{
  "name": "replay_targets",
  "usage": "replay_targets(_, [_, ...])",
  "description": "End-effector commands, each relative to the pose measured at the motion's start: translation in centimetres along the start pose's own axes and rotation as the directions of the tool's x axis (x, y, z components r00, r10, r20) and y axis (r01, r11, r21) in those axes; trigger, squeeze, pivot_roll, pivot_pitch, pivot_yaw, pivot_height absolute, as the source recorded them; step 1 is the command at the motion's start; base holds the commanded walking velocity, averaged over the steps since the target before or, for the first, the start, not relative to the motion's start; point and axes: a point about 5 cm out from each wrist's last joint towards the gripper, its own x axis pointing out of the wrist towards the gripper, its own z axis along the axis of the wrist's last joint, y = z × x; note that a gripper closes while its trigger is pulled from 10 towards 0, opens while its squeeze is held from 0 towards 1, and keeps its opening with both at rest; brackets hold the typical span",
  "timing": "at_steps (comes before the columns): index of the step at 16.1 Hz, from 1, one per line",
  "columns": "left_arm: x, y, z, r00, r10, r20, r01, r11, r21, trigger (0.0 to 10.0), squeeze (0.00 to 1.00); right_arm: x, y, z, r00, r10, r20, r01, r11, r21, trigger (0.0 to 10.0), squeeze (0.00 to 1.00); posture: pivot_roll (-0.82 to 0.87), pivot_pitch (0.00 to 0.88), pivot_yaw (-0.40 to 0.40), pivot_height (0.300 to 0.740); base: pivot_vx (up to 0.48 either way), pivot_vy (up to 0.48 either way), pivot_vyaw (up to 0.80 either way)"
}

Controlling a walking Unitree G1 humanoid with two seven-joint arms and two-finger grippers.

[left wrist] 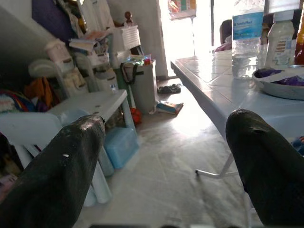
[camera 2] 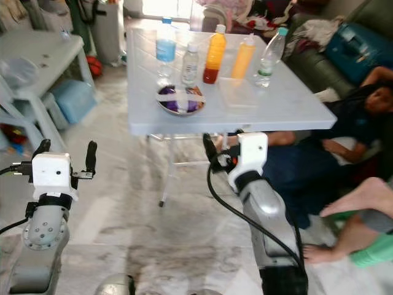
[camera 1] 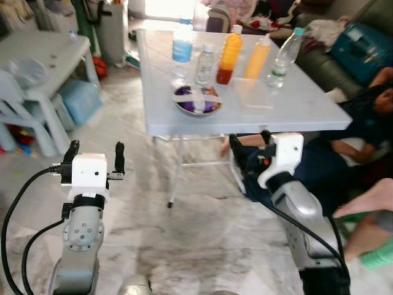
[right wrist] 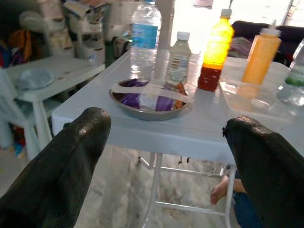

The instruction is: Restocking fridge

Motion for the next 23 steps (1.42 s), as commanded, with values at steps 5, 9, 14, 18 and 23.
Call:
replay_targets(5, [0.0, -0.6, 0.2, 1.0, -0.017, 0.018, 0.017, 1.0, -0.011, 10.0, 0.0, 1.0, 0.8, -0.3, 0.998, 0.068, -0.005, -0.068, 0.998, -0.018, 10.0, 0.0, 0.17, 0.0, -0.235, 0.74, 0.0, 0.0, 0.0])
replay_targets(9, [0.9, -1.4, 0.2, 0.995, -0.094, 0.019, 0.094, 0.995, -0.023, 10.0, 0.0, 0.8, 0.5, -0.1, 1.0, 0.011, 0.027, -0.01, 1.0, -0.016, 10.0, 0.0, 0.11, 0.0, -0.131, 0.74, 0.0, 0.0, 0.0])
replay_targets(14, [2.4, -5.2, 0.8, 0.939, -0.341, 0.036, 0.343, 0.937, -0.072, 10.0, 0.0, -1.5, -1.3, 0.2, 0.983, -0.166, 0.076, 0.168, 0.986, -0.018, 10.0, 0.0, -0.02, 0.0, 0.023, 0.74, 0.0, 0.0, 0.0])
replay_targets(18, [2.7, -5.4, 0.8, 0.908, -0.418, 0.033, 0.419, 0.905, -0.074, 10.0, 0.0, -2.9, -0.6, 0.0, 0.974, -0.215, 0.075, 0.215, 0.977, 0.004, 10.0, 0.0, -0.05, 0.0, 0.066, 0.74, 0.0, 0.0, 0.0])
replay_targets(23, [2.6, -5.6, 0.8, 0.897, -0.44, 0.04, 0.441, 0.894, -0.079, 10.0, 0.0, -3.2, 0.0, 0.3, 0.98, -0.19, 0.064, 0.191, 0.982, -0.009, 10.0, 0.0, -0.07, 0.005, 0.045, 0.74, 0.373, 0.154, 0.48])
